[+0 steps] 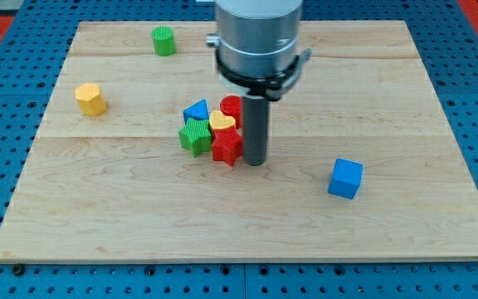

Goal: Move the blue cube closer to the group of blocks

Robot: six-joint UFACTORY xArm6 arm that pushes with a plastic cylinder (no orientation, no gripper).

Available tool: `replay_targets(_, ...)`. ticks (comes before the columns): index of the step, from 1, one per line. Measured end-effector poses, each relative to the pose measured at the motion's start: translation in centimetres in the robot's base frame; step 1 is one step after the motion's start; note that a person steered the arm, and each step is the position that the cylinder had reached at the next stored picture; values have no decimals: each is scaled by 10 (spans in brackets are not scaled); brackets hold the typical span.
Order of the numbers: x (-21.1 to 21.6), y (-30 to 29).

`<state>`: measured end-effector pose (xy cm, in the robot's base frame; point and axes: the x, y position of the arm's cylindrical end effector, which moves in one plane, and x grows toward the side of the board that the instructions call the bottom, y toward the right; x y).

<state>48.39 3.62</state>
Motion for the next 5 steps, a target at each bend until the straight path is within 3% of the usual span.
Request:
replay_targets(2, 7, 173)
replay_targets(3, 79, 144)
replay_targets(5, 19, 91)
